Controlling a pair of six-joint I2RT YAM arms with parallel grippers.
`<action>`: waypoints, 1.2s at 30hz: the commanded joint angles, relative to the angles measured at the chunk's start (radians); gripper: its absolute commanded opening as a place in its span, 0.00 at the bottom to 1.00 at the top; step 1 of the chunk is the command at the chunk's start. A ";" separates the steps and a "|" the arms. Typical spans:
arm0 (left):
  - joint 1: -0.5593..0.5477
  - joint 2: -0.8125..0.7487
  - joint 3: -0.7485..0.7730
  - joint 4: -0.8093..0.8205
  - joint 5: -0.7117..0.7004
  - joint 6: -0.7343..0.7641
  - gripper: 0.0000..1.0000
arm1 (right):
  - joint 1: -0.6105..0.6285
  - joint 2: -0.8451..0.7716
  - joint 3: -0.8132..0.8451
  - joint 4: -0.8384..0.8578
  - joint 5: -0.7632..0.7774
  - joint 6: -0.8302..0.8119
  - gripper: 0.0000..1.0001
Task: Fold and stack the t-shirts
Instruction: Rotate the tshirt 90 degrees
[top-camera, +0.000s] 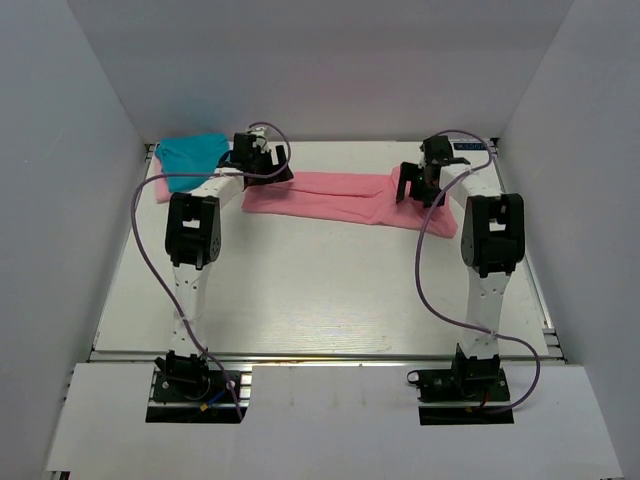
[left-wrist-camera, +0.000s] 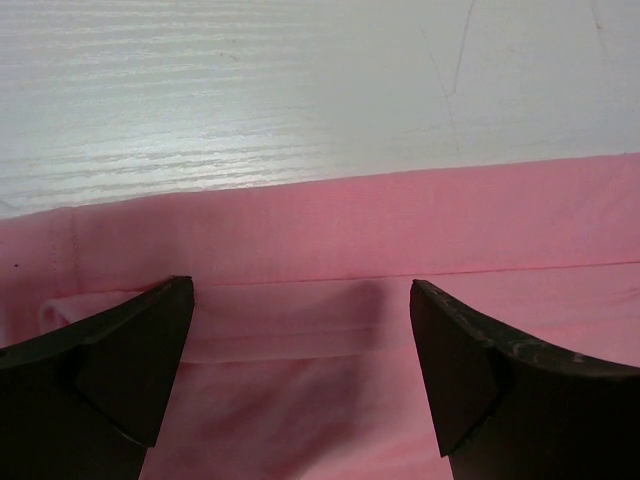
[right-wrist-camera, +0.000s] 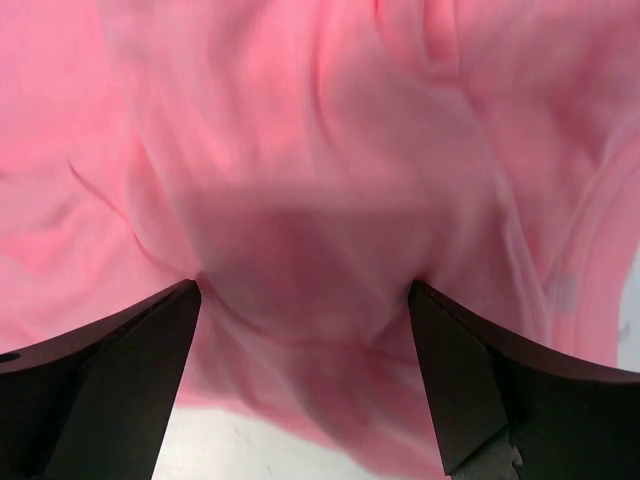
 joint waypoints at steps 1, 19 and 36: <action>0.001 -0.057 -0.138 -0.180 -0.069 -0.008 1.00 | -0.006 0.092 0.114 -0.078 -0.028 0.049 0.90; -0.445 -0.808 -1.176 -0.361 0.420 -0.172 1.00 | 0.177 0.385 0.492 0.036 -0.419 0.196 0.90; -0.541 -1.019 -0.828 -0.494 0.087 -0.076 1.00 | 0.241 0.139 0.498 0.082 -0.161 -0.010 0.90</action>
